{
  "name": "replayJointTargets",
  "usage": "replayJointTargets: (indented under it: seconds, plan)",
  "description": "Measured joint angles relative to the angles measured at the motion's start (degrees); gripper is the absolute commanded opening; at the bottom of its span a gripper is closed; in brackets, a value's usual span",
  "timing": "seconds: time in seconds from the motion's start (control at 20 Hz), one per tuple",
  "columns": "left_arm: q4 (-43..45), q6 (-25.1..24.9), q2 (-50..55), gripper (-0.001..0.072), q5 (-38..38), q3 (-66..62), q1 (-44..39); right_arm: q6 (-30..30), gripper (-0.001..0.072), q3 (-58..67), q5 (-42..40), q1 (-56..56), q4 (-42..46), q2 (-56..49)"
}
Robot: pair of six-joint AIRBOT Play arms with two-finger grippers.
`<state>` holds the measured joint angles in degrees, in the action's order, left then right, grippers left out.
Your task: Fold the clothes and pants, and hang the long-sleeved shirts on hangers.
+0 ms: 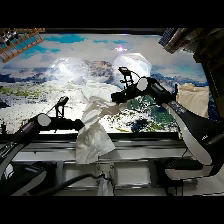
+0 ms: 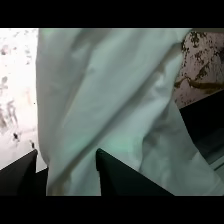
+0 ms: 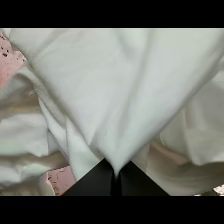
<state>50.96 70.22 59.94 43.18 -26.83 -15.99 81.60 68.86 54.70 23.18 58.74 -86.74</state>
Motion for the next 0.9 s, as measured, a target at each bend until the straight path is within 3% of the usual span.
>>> replayJointTargets:
  seconds: [0.2,0.25,0.3,0.6,0.9]
  plan:
    - [-0.4,-1.3,0.8,0.0159,-6.5,0.0,-4.6,-0.3,0.0021,0.1,1.1,0.0,-0.3,0.3]
    - [-0.4,-1.3,1.1,0.0036,-7.7,0.0,-5.0,-0.6,0.0021,0.1,1.4,0.0,-0.5,0.7]
    - [-0.4,-1.4,1.7,0.0004,-8.8,0.0,-5.1,-0.9,0.0021,0.1,1.6,0.0,-0.5,1.1]
    - [-0.4,-1.6,1.4,0.0001,-10.8,-1.9,-4.0,-1.7,0.0021,0.1,2.6,0.0,0.3,6.5]
    - [6.9,-1.4,-14.6,0.0,-10.7,-15.6,-0.8,-1.7,0.002,2.2,4.0,0.0,4.0,19.5]
